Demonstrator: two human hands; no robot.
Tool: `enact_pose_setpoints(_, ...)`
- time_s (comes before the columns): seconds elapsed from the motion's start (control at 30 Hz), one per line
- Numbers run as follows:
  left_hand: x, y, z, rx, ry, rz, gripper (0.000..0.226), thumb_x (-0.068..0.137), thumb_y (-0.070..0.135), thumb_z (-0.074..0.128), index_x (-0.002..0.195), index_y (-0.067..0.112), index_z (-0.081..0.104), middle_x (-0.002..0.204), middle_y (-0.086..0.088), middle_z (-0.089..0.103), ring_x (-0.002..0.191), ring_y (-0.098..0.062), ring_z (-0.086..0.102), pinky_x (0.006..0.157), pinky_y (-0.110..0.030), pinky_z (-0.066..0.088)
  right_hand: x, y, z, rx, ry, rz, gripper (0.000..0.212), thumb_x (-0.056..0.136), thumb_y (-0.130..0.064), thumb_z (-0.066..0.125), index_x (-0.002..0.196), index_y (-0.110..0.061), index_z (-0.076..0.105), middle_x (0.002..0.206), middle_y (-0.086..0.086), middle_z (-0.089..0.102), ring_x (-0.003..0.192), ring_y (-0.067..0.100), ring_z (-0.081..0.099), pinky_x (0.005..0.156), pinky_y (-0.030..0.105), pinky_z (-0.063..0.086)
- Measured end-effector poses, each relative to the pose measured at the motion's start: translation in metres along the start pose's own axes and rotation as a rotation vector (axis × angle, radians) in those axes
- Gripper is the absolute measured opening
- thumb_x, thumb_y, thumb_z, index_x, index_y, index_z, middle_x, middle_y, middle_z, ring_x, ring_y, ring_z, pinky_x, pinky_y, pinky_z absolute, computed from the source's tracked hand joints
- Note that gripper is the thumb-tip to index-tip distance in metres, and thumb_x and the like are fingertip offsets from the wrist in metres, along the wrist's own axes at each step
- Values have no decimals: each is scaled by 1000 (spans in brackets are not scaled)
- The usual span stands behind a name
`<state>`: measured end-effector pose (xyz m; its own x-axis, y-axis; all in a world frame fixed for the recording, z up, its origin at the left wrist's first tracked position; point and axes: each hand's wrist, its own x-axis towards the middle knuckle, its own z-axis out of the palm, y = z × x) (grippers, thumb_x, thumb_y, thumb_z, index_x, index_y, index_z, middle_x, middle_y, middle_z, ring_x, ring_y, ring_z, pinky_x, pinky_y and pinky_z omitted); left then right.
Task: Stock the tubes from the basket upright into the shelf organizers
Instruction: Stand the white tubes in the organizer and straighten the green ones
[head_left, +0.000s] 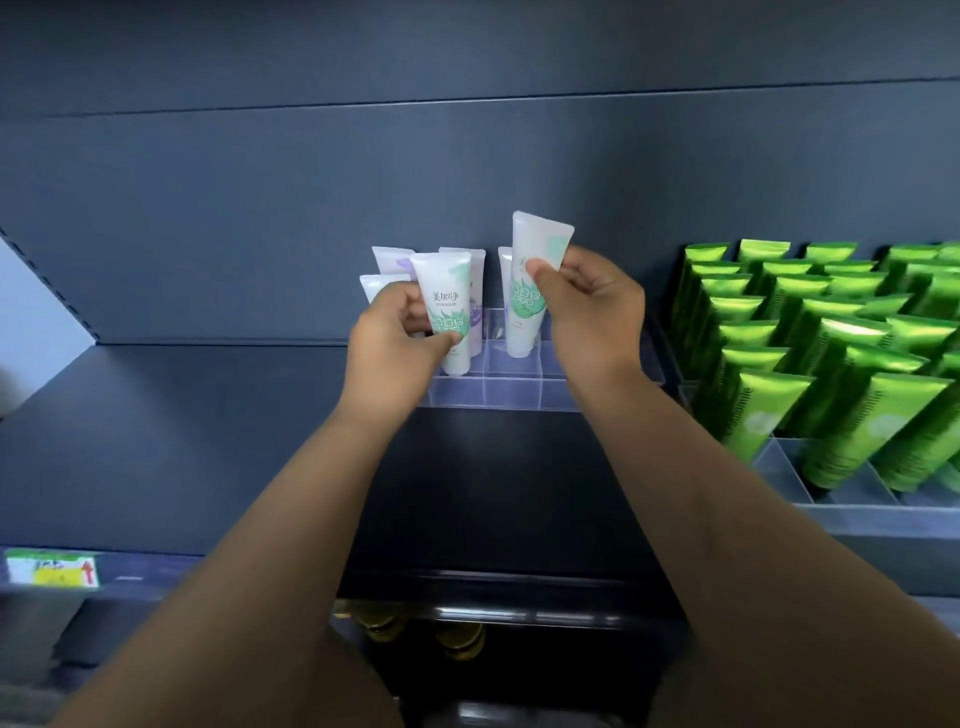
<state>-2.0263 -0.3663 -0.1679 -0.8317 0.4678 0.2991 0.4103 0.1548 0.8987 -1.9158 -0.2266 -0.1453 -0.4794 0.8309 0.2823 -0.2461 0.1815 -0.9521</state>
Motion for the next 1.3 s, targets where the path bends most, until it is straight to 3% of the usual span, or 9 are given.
enact_pose_setpoints(0.1,3,-8,1,88,5,-26,34,80,6,80,103,24,62,97,14,73,87,2,69,66,-35,58,1,11,2,-96,-51,30,9,91,-19,76,94,-28,75,88,-19,76,85,-2,73,70,21,59)
enact_pose_setpoints(0.17,4,-13,3,118,-3,-24,33,79,7,82,102,23,62,96,13,73,88,-1,70,72,-34,60,2,17,2,-184,-63,45,6,90,-23,77,93,-27,76,85,-23,73,82,-6,71,70,21,59)
enact_pose_setpoints(0.27,3,-19,8,162,-29,-2,33,79,6,82,102,21,62,98,10,74,91,-3,71,86,-32,60,2,24,2,-322,-88,30,10,88,-22,77,98,-20,78,91,-14,76,84,0,71,78,32,62)
enact_pose_setpoints(0.37,3,-24,11,203,-44,9,35,78,7,81,104,21,63,99,10,74,92,-4,70,87,-36,60,3,28,2,-396,-138,17,10,87,-18,75,97,-17,77,91,-10,76,86,5,72,81,40,62)
enact_pose_setpoints(0.57,4,-29,16,243,-31,13,34,80,8,80,107,18,62,103,8,75,95,-5,70,88,-34,60,7,30,-5,-345,-119,53,19,88,-14,75,106,-21,77,100,-10,77,90,2,72,81,29,61)
enact_pose_setpoints(0.8,5,-31,19,200,-2,-8,34,83,5,76,110,20,62,103,11,73,97,-4,70,90,-32,59,8,32,-1,-319,-110,91,19,88,-12,74,106,-19,75,98,-10,77,90,5,72,78,30,60)
enact_pose_setpoints(0.97,5,-31,22,161,0,-10,37,83,2,74,114,20,63,105,8,74,99,-6,70,94,-33,58,8,29,-3,-285,-135,121,22,90,-8,70,111,-16,73,104,-6,76,91,4,71,69,18,54)
enact_pose_setpoints(1.3,2,-29,27,193,19,11,34,84,2,72,110,24,65,101,10,73,97,-5,69,92,-34,58,7,33,1,-310,-137,94,26,91,-8,68,115,-15,71,110,-3,76,97,10,72,83,30,60)
